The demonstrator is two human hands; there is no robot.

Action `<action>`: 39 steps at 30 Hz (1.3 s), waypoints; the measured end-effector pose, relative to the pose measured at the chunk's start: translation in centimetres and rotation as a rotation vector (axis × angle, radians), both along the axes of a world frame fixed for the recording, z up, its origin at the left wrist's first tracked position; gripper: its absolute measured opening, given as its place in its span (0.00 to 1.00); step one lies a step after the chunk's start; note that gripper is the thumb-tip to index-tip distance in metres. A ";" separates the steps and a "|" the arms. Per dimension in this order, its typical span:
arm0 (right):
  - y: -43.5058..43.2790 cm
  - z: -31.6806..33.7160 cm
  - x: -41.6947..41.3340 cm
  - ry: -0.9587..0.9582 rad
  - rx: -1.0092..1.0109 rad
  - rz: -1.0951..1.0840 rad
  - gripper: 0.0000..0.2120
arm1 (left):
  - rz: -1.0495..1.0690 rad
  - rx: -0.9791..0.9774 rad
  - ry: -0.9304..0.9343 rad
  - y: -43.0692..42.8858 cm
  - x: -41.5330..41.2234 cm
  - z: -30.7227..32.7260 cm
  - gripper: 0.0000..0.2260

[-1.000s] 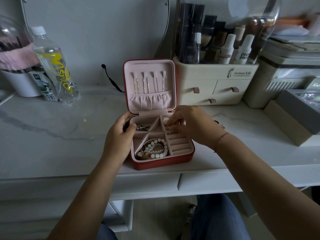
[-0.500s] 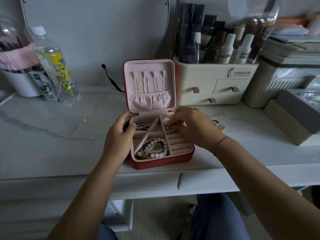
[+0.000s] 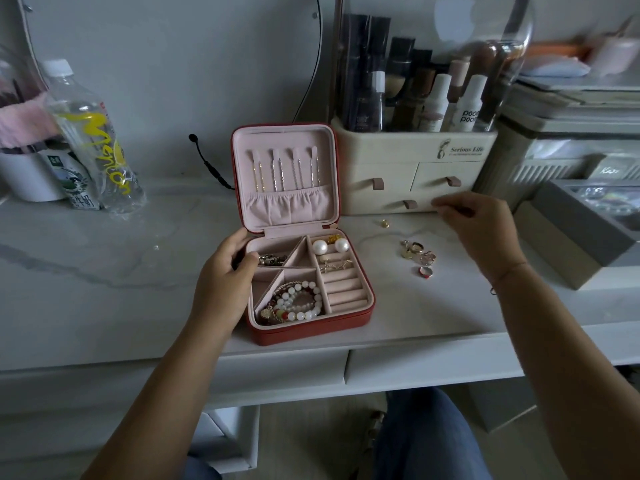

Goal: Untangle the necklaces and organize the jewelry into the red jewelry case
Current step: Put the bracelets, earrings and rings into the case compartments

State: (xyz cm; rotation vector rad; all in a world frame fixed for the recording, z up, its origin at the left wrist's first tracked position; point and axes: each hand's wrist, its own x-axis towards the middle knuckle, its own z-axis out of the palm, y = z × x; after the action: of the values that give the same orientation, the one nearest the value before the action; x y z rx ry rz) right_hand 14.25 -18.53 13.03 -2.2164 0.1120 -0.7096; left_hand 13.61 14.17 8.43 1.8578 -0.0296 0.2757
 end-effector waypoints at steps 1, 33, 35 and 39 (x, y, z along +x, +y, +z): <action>-0.5 -0.2 0.0 0.021 -0.011 -0.002 0.06 | 0.001 0.000 -0.003 0.0 0.0 0.0 0.18; -1.4 -3.3 -2.3 0.265 0.009 0.057 0.06 | 0.003 -0.018 -0.001 0.0 0.1 -0.2 0.18; -1.3 -3.4 -2.1 0.277 -0.029 0.082 0.06 | 0.002 -0.016 0.002 0.1 0.1 -0.3 0.18; -1.1 -3.5 -2.1 0.277 -0.088 0.091 0.04 | -0.003 -0.004 0.006 0.1 0.1 -0.2 0.18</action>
State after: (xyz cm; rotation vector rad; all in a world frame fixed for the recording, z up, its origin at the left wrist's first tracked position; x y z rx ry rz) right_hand 12.15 -19.60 9.56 -2.3779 0.1190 -0.3618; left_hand 13.69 14.27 8.22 1.8540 -0.0281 0.2681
